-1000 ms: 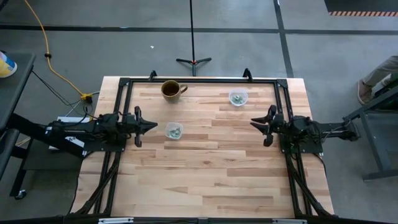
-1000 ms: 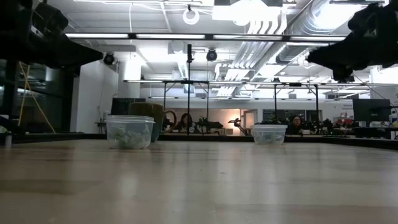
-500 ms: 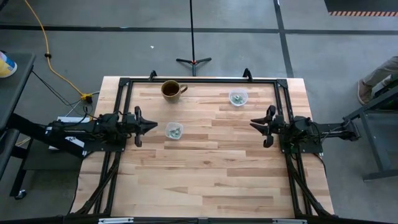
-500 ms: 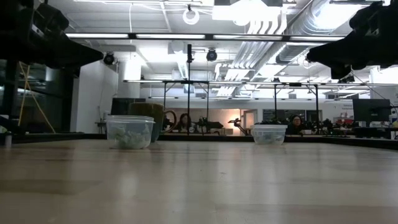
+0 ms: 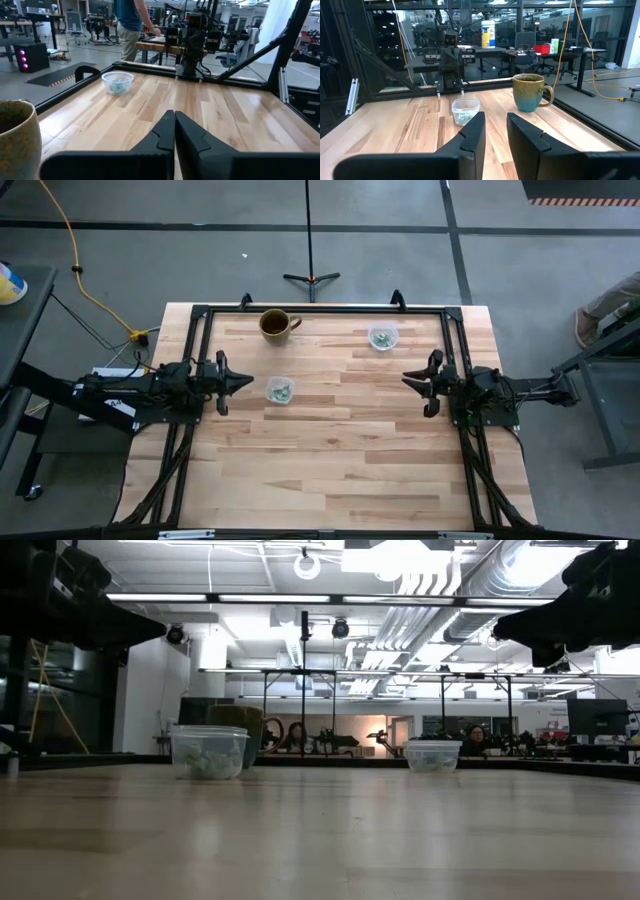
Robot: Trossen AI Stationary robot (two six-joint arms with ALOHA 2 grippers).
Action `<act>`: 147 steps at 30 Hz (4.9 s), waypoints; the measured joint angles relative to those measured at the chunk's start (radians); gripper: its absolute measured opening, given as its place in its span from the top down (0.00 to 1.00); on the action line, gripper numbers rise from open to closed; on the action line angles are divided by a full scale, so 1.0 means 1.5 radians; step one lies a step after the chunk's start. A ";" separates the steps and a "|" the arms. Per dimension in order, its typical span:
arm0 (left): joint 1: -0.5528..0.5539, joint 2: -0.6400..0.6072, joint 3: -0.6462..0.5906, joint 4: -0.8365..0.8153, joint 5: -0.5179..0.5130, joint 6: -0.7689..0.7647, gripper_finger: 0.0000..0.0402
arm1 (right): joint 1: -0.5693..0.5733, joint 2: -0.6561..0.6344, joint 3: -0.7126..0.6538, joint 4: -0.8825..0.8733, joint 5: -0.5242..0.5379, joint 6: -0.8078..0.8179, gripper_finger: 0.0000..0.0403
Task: Pick and place Stevia / Truvia into bins
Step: Return to Home Position
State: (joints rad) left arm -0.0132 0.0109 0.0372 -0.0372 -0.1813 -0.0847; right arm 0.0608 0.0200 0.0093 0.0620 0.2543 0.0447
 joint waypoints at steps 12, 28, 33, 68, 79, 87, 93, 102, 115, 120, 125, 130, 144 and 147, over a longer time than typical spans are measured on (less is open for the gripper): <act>0.000 0.000 0.000 0.003 -0.031 0.019 0.83 | 0.000 0.000 0.000 0.001 0.000 0.000 0.82; 0.000 0.000 0.001 0.003 -0.035 0.019 0.62 | 0.000 0.000 -0.001 0.001 0.000 0.000 0.82; 0.000 0.000 0.001 0.003 -0.035 0.019 0.62 | 0.000 0.000 -0.001 0.001 0.000 0.000 0.82; 0.000 0.000 0.001 0.004 -0.035 0.018 0.63 | 0.000 0.000 -0.001 0.002 0.000 0.000 0.82; 0.000 0.000 0.001 0.004 -0.035 0.018 0.63 | 0.000 0.000 -0.001 0.001 0.000 0.000 0.82; 0.000 0.000 0.001 0.004 -0.035 0.018 0.64 | 0.000 0.000 -0.001 0.002 0.000 0.000 0.82; 0.000 0.000 0.001 0.004 -0.035 0.018 0.64 | 0.000 0.000 -0.001 0.001 0.000 0.000 0.82; 0.000 0.000 0.001 0.004 -0.035 0.018 0.64 | 0.000 0.000 -0.001 0.002 0.000 0.000 0.82; 0.000 0.000 0.001 0.004 -0.035 0.018 0.64 | 0.000 0.000 -0.001 0.002 0.000 0.000 0.82; 0.000 0.000 0.001 0.004 -0.035 0.018 0.64 | 0.000 0.000 -0.001 0.002 0.000 0.000 0.82; 0.000 0.000 0.001 0.004 -0.035 0.018 0.64 | 0.000 0.000 -0.001 0.002 0.000 0.000 0.82; 0.000 0.000 0.001 0.004 -0.035 0.018 0.64 | 0.000 0.000 -0.001 0.002 0.000 0.000 0.82; 0.000 0.000 0.001 0.004 -0.035 0.018 0.64 | 0.000 0.000 -0.001 0.002 0.000 0.000 0.82; 0.000 0.000 0.001 0.004 -0.035 0.018 0.64 | 0.000 0.000 -0.001 0.001 0.000 0.000 0.82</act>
State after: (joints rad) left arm -0.0132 0.0105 0.0380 -0.0315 -0.2333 -0.0570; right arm 0.0608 0.0204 0.0082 0.0641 0.2543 0.0444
